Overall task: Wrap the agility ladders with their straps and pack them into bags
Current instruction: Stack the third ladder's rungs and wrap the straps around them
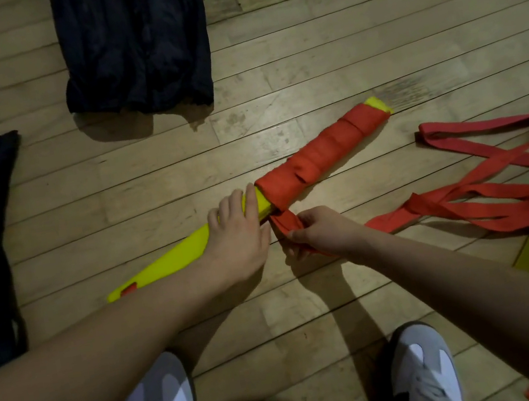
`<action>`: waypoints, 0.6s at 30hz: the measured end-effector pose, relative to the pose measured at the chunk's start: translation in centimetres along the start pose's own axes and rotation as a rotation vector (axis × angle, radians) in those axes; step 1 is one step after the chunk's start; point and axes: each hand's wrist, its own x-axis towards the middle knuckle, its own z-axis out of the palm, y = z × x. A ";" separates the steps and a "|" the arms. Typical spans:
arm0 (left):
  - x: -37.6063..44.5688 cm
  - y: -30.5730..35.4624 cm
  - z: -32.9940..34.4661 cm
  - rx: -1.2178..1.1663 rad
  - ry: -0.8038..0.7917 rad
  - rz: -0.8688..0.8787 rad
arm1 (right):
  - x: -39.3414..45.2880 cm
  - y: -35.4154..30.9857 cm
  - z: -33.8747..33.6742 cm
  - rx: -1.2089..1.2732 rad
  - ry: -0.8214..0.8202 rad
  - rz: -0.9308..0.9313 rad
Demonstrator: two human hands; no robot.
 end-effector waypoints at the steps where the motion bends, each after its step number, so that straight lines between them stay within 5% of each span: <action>1: -0.5 0.0 0.2 -0.014 0.006 0.018 | 0.1 0.1 0.1 0.000 0.006 0.009; 5: -1.2 -0.5 -0.3 0.059 0.031 0.072 | 0.0 0.4 0.2 0.004 0.015 0.037; 18: 1.4 -0.6 -3.0 -0.071 -0.051 -0.146 | 0.5 -2.6 -0.3 -0.035 0.025 -0.065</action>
